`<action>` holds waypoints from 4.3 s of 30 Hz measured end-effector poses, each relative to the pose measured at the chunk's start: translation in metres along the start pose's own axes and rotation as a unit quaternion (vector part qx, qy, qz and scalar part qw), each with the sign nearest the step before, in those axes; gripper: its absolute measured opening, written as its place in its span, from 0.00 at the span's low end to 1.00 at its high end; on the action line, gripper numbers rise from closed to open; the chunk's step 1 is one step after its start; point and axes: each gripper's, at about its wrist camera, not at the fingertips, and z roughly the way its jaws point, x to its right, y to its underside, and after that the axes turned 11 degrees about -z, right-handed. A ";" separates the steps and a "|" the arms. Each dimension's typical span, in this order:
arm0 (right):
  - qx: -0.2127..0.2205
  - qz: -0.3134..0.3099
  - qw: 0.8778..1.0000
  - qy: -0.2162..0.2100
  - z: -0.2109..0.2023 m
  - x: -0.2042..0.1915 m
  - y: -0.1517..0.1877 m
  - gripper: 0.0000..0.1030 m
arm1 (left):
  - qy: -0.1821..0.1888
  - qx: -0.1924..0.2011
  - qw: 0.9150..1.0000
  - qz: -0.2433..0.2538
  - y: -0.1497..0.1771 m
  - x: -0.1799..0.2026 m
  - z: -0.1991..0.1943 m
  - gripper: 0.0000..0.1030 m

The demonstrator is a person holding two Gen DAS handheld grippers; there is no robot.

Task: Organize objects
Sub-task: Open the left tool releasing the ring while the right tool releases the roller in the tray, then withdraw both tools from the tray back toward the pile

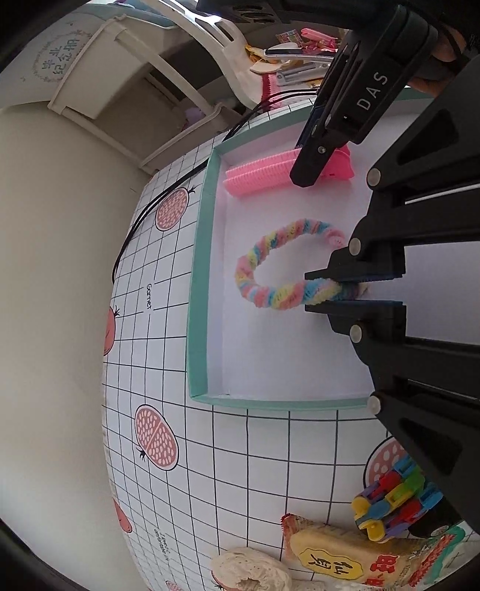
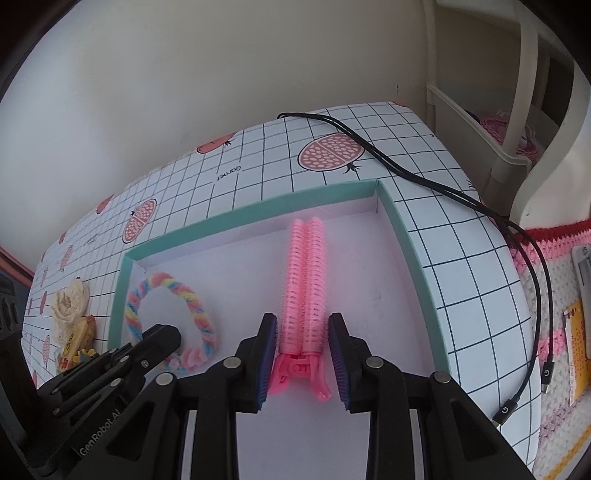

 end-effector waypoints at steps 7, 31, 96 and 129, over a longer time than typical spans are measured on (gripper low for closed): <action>-0.007 -0.002 1.000 0.006 -0.001 -0.002 0.000 0.32 | -0.015 -0.006 1.000 0.005 -0.003 0.000 -0.003 0.15; 0.001 0.016 1.000 0.018 -0.031 0.004 -0.007 0.44 | -0.072 0.005 0.997 0.001 -0.030 0.000 -0.040 0.24; 0.072 -0.023 0.997 0.022 -0.120 -0.058 -0.004 1.00 | -0.146 0.106 0.983 -0.035 -0.015 -0.029 -0.171 0.91; 0.033 -0.131 0.989 -0.059 -0.118 -0.216 0.060 0.96 | -0.176 0.076 0.962 -0.196 0.067 -0.173 -0.238 0.91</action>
